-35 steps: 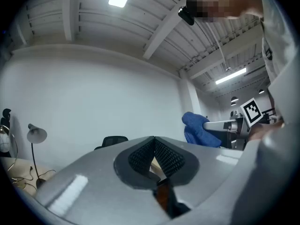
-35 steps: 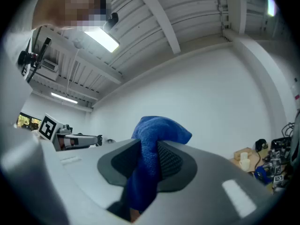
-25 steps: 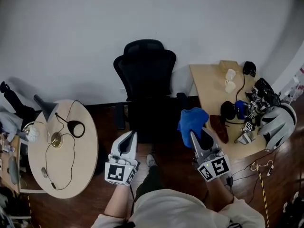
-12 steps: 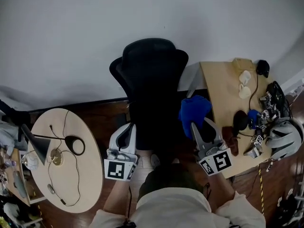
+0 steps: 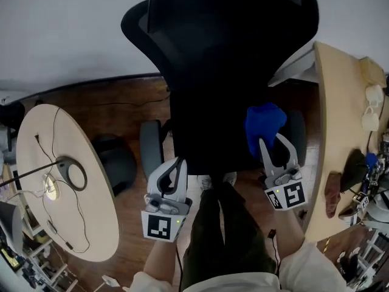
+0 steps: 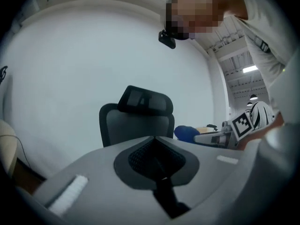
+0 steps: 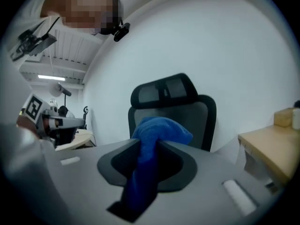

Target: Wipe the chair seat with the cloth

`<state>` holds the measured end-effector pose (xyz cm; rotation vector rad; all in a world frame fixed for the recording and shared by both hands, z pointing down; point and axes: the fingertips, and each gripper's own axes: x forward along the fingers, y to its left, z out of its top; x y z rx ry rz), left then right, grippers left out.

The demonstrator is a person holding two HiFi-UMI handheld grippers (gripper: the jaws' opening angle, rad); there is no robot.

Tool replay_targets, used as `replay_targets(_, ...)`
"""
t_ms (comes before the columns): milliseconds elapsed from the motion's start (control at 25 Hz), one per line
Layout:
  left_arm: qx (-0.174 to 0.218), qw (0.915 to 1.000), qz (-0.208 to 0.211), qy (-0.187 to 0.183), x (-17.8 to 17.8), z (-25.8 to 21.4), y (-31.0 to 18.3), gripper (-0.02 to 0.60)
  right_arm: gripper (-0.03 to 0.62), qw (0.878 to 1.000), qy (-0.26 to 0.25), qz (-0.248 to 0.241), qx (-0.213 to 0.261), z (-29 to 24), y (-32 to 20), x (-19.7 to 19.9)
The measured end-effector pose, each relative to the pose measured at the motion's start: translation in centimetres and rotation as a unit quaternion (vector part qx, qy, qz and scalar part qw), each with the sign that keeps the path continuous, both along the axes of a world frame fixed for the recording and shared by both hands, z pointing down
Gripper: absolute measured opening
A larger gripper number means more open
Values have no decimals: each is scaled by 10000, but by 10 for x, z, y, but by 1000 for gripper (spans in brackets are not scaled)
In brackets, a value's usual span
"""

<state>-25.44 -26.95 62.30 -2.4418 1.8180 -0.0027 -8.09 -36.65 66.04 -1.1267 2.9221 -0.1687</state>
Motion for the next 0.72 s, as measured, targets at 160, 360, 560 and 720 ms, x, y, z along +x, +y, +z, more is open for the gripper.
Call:
replay_targets(160, -57, 10000, -26, 43, 13, 58, -9, 35, 98, 9996, 60, 161, -211, 125, -33, -19)
replay_targets(360, -236, 9993, -243, 166, 13, 64, 12, 35, 97, 9936, 422, -396, -969, 248, -46, -113)
replay_targets(560, -193, 9991, -310, 202, 9, 58, 27, 35, 95, 9611, 1187, -1055, -2260, 383, -43, -222)
replay_targets(720, -262, 9989, -327, 191, 7, 70, 34, 35, 97, 9323, 1870, -1075, -2905, 442, -53, -253)
